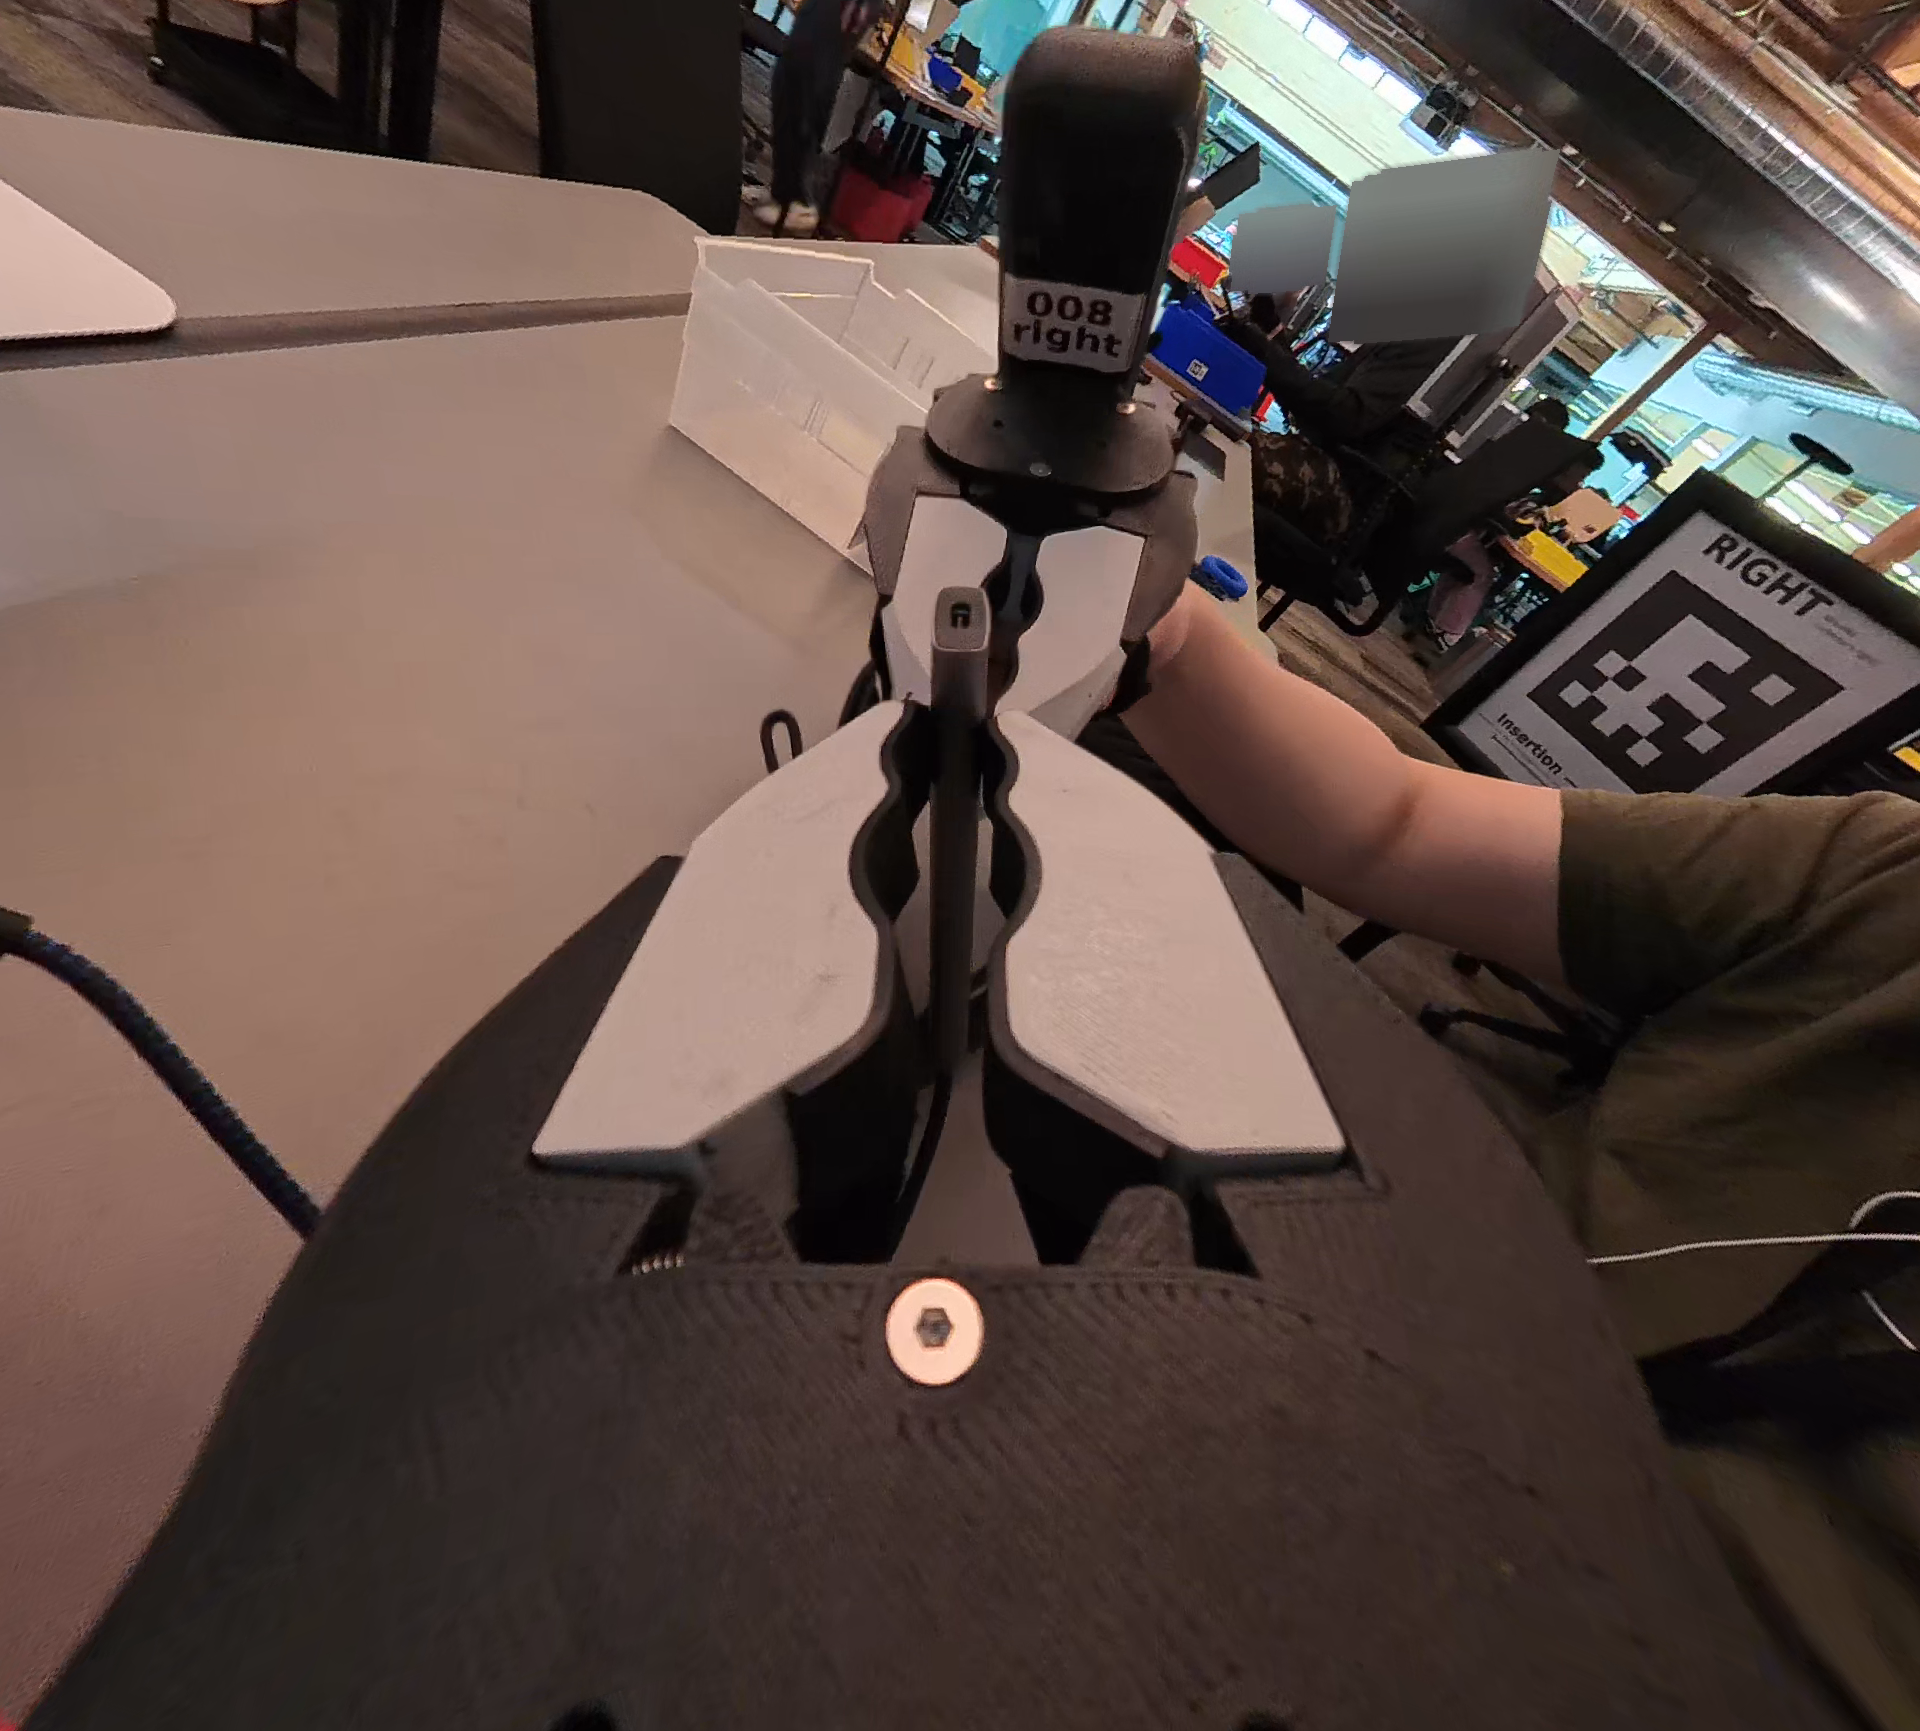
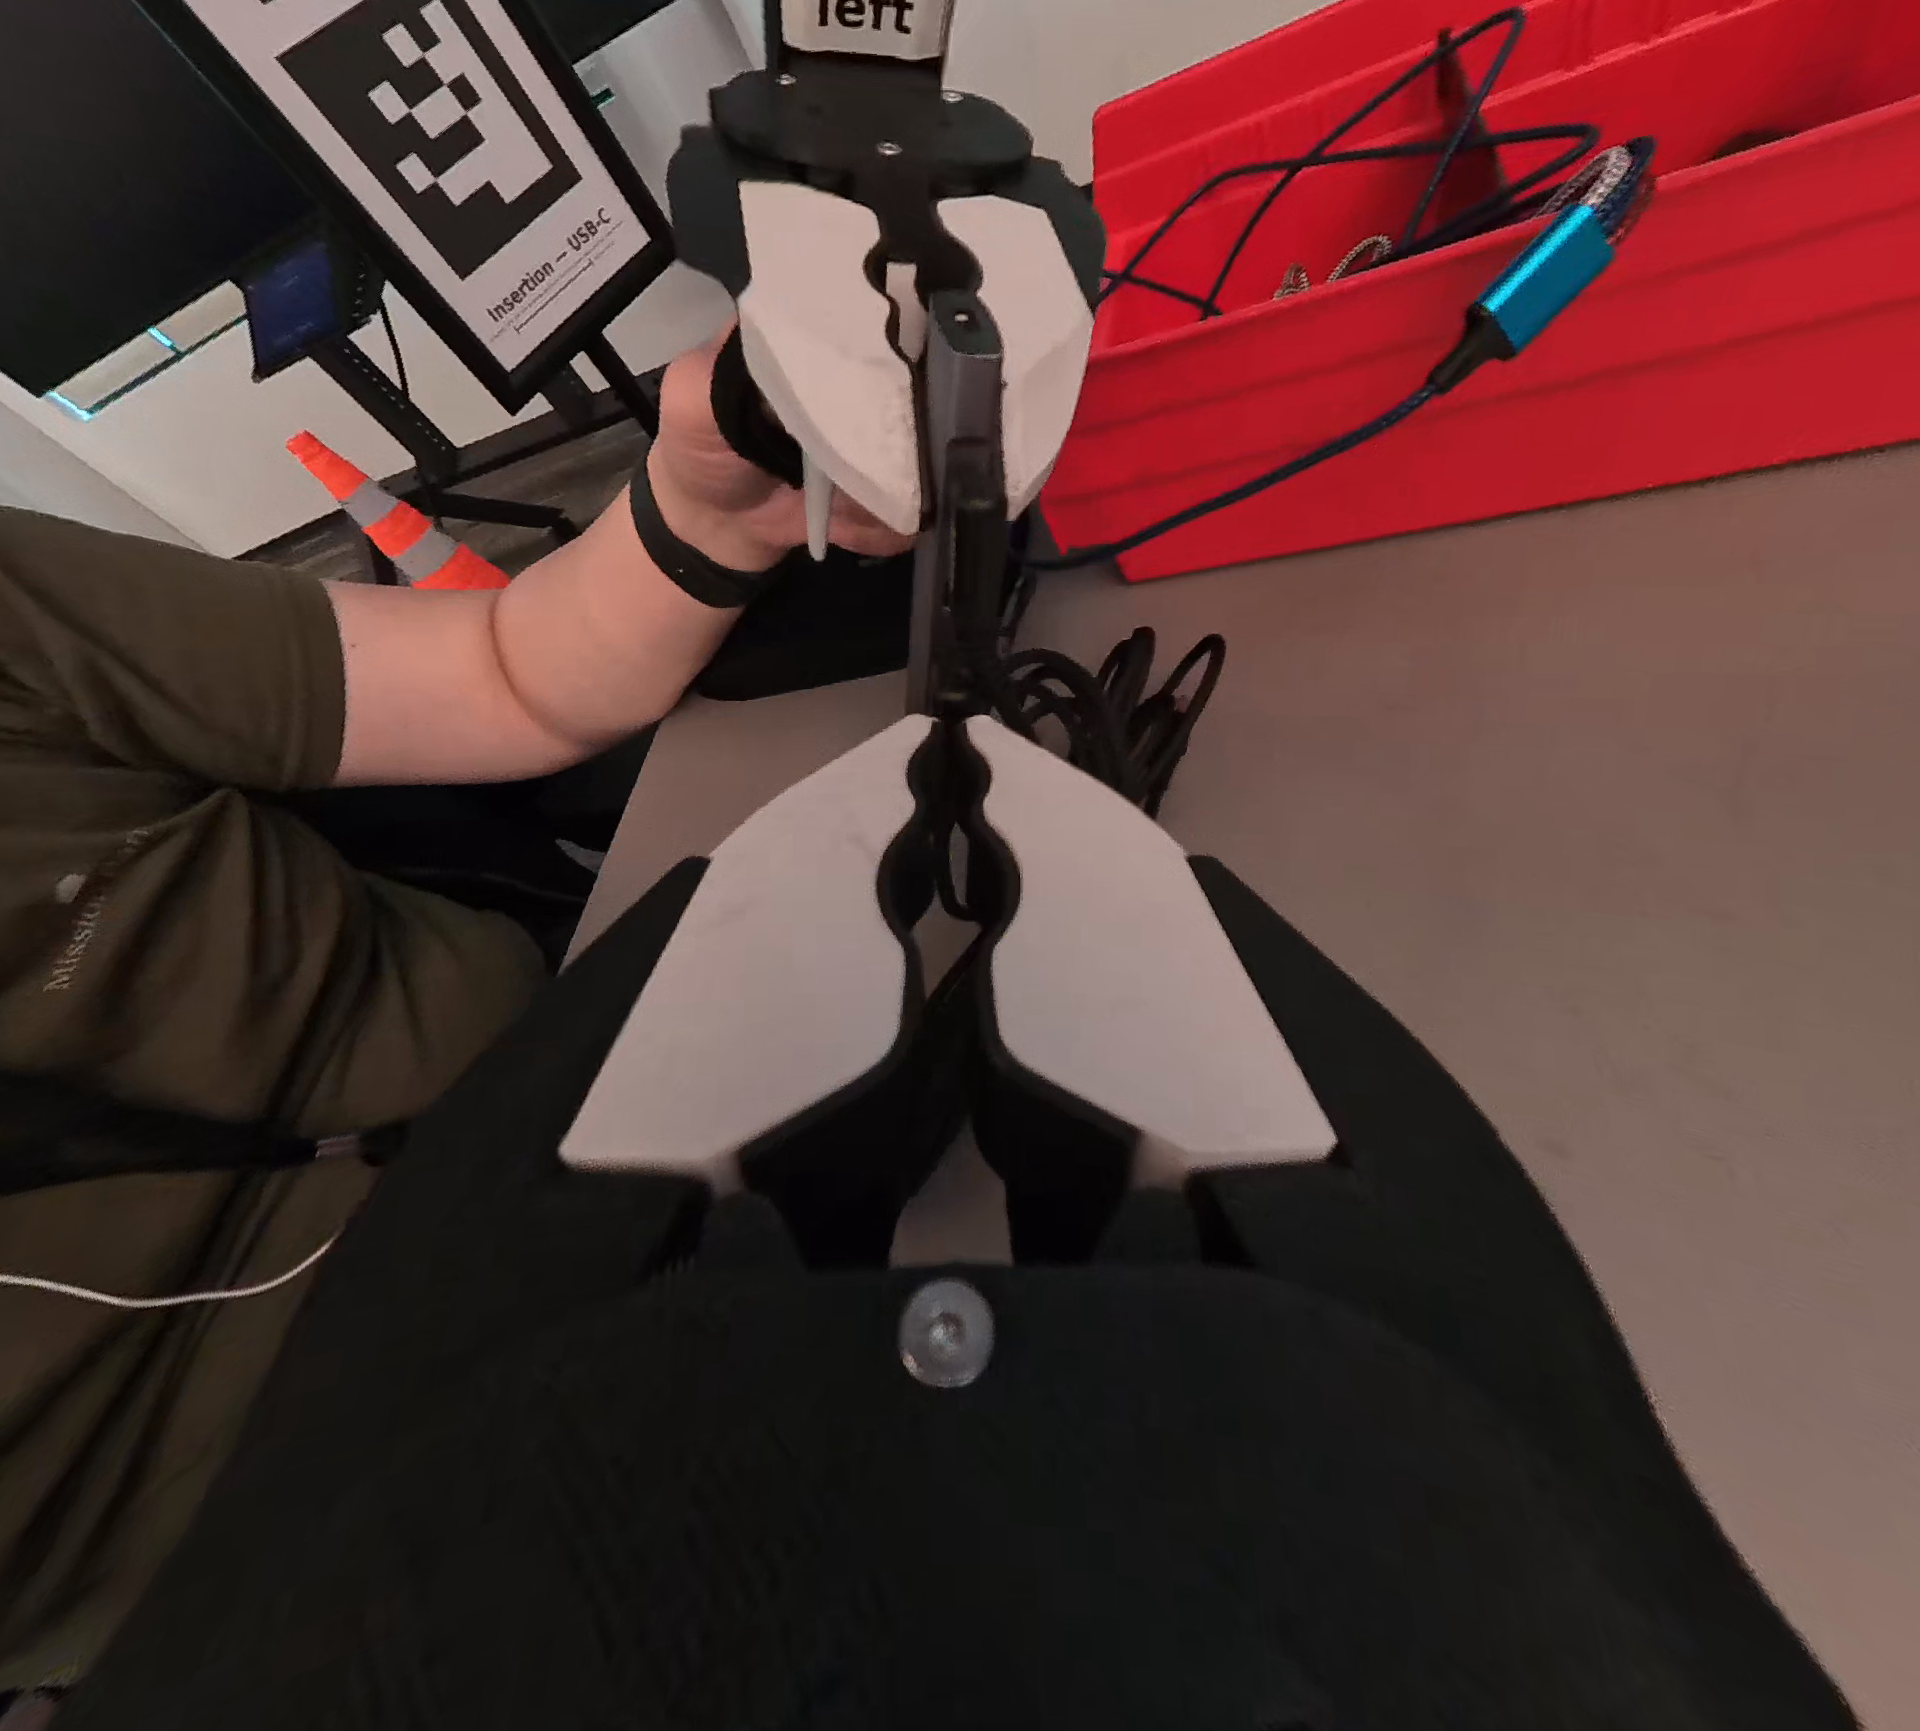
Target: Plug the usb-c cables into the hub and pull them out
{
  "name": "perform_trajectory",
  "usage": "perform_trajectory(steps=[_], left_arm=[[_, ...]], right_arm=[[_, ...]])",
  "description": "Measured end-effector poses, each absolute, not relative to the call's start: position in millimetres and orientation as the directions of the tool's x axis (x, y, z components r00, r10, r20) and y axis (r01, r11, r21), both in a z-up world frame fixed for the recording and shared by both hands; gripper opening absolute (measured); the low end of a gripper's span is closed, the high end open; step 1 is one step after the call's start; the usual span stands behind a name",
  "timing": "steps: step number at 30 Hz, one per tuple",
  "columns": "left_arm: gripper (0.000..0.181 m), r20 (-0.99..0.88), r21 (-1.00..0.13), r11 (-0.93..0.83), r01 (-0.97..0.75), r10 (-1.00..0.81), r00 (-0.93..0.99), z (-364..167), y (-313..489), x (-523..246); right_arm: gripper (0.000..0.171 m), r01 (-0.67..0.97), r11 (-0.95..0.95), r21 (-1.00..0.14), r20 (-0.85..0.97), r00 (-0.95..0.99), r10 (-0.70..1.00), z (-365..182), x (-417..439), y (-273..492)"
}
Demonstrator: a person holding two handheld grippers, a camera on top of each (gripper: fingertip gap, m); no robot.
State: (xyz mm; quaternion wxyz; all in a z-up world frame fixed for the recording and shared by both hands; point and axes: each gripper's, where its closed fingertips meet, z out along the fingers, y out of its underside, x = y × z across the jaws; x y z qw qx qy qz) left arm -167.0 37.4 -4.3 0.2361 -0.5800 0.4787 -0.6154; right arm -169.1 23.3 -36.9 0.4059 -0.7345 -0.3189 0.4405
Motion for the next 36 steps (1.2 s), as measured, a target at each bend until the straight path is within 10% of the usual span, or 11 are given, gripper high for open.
perform_trajectory(steps=[5,11,23,30,36], left_arm=[[0.008,0.489,-0.861,-0.431,-0.27,-0.848,-0.206,-5.5,37.9,-165.2],[0.008,0.468,-0.883,-0.445,-0.15,-0.858,-0.21,13.9,45.7,-170.9],[0.013,0.385,-0.919,-0.342,-0.196,-0.887,-0.254,8.1,27.2,-159.5],[0.043,-0.041,-0.949,-0.005,-0.315,-0.989,0.141,-15.2,65.1,-163.3],[0.035,-0.319,-0.935,0.156,-0.319,-0.764,0.561,0.0,110.6,-186.6]], right_arm=[[0.003,0.144,-0.423,-0.895,-0.333,0.415,0.846,-42.2,-176.5,24.0],[0.064,-0.087,-0.389,-0.917,-0.388,0.42,0.821,-23.0,-176.5,39.2],[0.011,0.069,-0.338,-0.939,-0.273,0.449,0.851,-30.6,-192.4,31.1],[0.011,-0.05,-0.39,-0.92,-0.335,0.62,0.71,-28.1,-127.6,57.1],[0.011,-0.149,-0.308,-0.939,-0.307,0.767,0.563,3.0,-68.1,63.0]])
